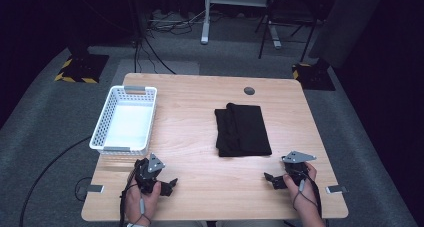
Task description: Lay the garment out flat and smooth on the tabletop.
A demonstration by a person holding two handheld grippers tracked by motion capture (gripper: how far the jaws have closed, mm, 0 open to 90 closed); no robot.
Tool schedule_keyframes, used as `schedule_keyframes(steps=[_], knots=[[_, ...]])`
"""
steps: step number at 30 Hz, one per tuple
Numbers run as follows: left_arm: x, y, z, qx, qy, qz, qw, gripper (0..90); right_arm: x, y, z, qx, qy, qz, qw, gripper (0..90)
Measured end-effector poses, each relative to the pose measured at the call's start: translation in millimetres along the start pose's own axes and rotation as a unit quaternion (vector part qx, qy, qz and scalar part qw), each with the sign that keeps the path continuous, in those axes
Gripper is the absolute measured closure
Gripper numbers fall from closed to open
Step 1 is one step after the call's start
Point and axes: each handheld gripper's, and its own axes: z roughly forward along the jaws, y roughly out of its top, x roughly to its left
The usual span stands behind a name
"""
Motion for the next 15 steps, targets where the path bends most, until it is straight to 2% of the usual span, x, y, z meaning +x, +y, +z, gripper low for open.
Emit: schedule_keyframes(steps=[15], knots=[[0.1,0.2,0.1,0.000,0.000,0.000,1.0000,0.3,0.2,0.3,-0.2,0.001,0.003,-0.003,1.0000,0.2]])
